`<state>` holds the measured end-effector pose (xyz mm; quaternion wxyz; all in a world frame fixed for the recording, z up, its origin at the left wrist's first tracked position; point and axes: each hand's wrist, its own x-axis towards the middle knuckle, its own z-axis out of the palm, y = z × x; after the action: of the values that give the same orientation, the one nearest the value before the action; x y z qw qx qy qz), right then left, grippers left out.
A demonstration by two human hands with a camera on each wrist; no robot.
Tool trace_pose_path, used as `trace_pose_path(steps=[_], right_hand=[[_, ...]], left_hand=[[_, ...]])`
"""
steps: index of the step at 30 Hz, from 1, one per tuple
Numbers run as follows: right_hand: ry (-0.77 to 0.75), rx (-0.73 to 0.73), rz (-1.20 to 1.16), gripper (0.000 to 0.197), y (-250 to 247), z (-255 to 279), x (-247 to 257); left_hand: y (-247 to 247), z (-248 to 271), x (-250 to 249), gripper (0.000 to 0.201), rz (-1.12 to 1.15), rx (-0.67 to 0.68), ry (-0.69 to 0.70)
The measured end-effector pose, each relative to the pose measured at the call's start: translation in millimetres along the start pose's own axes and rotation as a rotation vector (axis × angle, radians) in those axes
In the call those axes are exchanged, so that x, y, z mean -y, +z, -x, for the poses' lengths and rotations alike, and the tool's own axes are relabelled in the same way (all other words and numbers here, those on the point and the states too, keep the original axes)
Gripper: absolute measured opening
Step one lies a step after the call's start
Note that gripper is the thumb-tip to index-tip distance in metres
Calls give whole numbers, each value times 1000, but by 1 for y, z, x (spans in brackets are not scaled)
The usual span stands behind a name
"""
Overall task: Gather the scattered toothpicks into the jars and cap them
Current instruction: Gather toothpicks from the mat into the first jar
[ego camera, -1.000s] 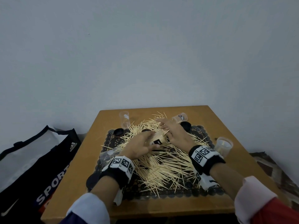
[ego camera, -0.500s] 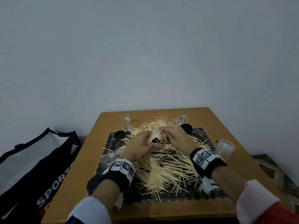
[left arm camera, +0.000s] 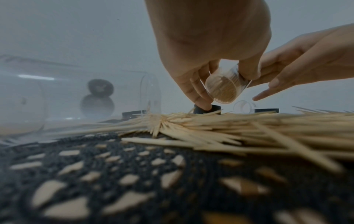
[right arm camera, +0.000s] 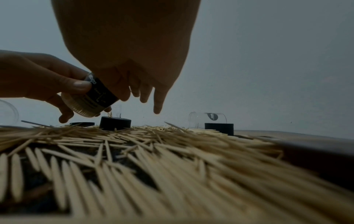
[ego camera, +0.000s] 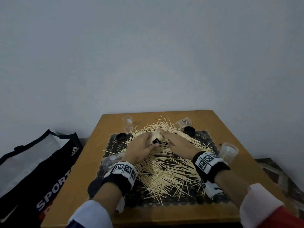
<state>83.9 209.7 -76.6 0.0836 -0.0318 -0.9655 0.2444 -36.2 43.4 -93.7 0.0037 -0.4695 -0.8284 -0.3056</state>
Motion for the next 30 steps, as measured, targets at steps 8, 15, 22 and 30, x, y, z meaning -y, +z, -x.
trace_pose_path(steps=[8, 15, 22, 30], right_hand=[[-1, -69, -222, 64, 2, -1, -4], [-73, -322, -114, 48, 1, -2, 1], [-137, -254, -143, 48, 2, -3, -2], [12, -184, -169, 59, 2, -6, -5]], left_hand=[[1, -2, 3, 65, -47, -5, 21], [3, -1, 8, 78, -44, -70, 122], [3, -1, 8, 77, -75, -95, 163], [3, -1, 8, 63, -176, -116, 58]])
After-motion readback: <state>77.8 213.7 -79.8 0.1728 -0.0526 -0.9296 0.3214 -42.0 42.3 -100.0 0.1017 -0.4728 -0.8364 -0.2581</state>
